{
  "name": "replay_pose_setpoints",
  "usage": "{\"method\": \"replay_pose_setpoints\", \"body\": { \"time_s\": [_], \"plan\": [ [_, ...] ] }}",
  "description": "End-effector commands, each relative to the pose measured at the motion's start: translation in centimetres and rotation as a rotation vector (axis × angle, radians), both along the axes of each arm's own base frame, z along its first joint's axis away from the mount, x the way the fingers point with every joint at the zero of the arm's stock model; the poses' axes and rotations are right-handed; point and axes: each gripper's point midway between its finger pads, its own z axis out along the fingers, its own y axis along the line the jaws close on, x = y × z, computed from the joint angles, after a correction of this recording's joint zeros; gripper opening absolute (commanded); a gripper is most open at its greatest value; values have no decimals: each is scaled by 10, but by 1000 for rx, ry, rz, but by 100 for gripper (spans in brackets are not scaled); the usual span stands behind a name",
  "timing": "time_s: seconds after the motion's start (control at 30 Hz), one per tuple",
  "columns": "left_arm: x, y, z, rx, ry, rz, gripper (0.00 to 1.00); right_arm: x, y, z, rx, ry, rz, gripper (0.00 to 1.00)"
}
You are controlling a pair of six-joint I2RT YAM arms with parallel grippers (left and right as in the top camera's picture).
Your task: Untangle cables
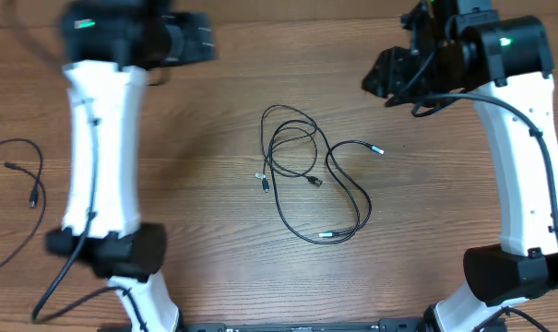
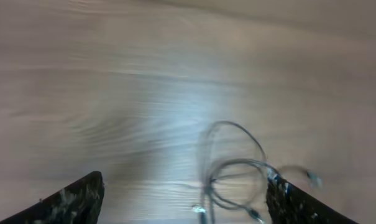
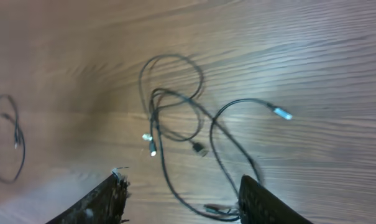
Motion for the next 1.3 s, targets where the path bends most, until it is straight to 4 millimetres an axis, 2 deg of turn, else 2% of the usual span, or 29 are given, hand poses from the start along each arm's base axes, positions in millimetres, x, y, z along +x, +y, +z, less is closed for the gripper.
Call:
{"method": "replay_pose_setpoints", "body": {
  "time_s": [0.0,0.07,0.1,0.13,0.2,0.33,0.43,0.63,0.7,0.87,1.0,1.03,1.07,1.2,1.27],
  "plan": [
    [9,-68,-45,-12,59,-290,83,9,-23,5,-20,-32,-37,58],
    [12,-109,-65,-49,59,-459,83,11,-32,5,-21,-33,-57,59],
    [15,-137,-79,-76,45,-567,84,12,-36,5,-21,-35,-68,60],
    [17,-148,-84,-87,34,-608,84,13,-39,5,-21,-36,-74,60],
    [32,-189,-120,-84,-11,-734,88,13,-41,5,-30,-42,-63,62],
    [47,-217,-167,-52,-43,-837,89,13,-41,5,-32,-41,-57,65],
    [45,-236,-200,-76,-38,-926,88,13,-41,5,-32,-41,-57,66],
    [54,-244,-226,-76,-55,-950,88,12,-41,4,-33,-37,-57,66],
    [52,-247,-234,-59,-59,-989,88,11,-41,4,-33,-35,-57,66],
    [49,-252,-236,-43,-79,-1039,87,11,-41,4,-33,-34,-57,66],
    [29,-236,-246,-12,-6,-1129,85,9,-41,3,-36,-29,-51,66],
    [21,-232,-242,-49,10,-1155,85,9,-41,3,-41,-32,-41,67],
    [10,-226,-228,-105,17,-1200,86,9,-41,3,-41,-32,-41,67],
    [9,-209,-192,-182,-24,-1202,87,10,-41,4,-40,-37,-41,68],
    [8,-198,-190,-191,-10,-1195,86,11,-41,4,-39,-37,-41,70]
  ]
}}
